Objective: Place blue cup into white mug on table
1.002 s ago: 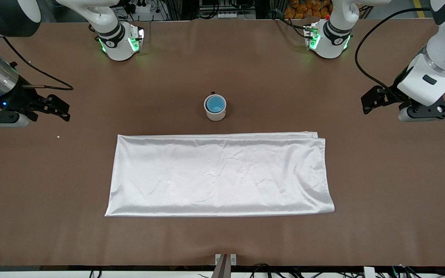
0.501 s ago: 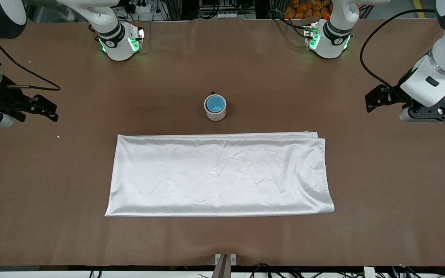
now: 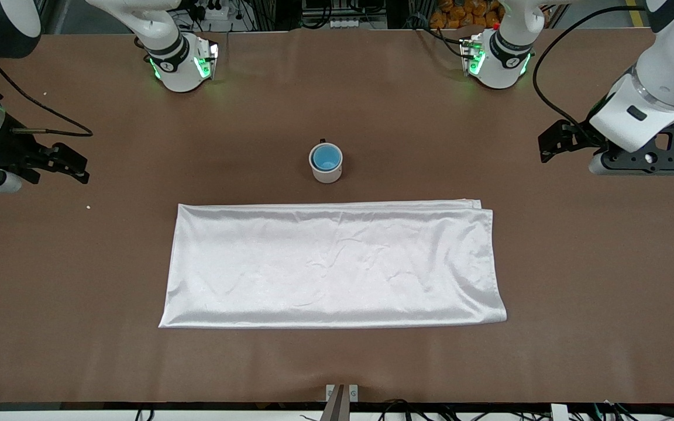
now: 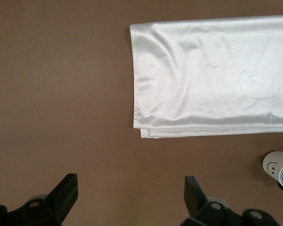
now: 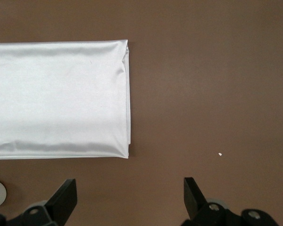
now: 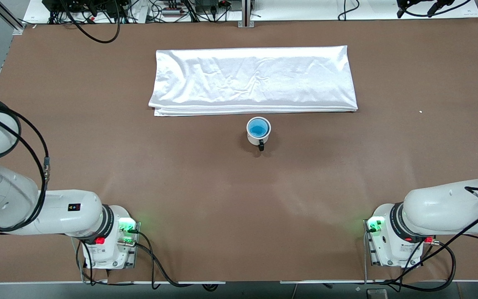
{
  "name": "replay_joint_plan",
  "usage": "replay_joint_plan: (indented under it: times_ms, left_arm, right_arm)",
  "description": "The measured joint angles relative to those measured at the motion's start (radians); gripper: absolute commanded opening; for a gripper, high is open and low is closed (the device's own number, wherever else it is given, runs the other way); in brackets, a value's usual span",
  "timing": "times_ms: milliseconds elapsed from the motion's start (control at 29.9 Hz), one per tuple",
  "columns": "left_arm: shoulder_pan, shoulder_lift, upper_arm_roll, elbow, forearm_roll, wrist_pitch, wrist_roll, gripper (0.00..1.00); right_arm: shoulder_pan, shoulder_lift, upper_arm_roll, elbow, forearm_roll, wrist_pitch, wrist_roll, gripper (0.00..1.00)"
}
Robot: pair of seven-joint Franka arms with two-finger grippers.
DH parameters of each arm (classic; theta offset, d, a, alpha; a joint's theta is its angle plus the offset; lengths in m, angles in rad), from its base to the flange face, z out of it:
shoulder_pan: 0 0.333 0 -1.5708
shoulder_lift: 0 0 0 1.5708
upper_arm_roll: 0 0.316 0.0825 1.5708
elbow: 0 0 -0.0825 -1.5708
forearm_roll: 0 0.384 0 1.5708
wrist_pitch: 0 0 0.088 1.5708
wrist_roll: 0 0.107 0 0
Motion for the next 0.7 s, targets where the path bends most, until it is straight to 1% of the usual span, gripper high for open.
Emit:
replay_joint_plan:
  times_ms: [367,434,601,701]
  left_arm:
    - [-0.014,-0.001,0.002,0.0,0.0,0.0,-0.001,1.0]
    - [-0.037,-0.001,0.022,0.0,0.0,0.0,-0.003,1.0]
    - [-0.113,-0.002,0.098,0.0,0.0,0.0,-0.01,1.0]
    - [-0.127,-0.003,0.117,0.0,0.0,0.0,-0.01,1.0]
  right_arm:
    - [0.0,0.0,0.0,0.0,0.0,-0.002,0.0,1.0]
    - [0.0,0.0,0.0,0.0,0.0,-0.002,0.0,1.0]
    - [0.0,0.0,0.0,0.0,0.0,-0.002,0.0,1.0]
    - [0.0,0.0,0.0,0.0,0.0,-0.003,0.0,1.0]
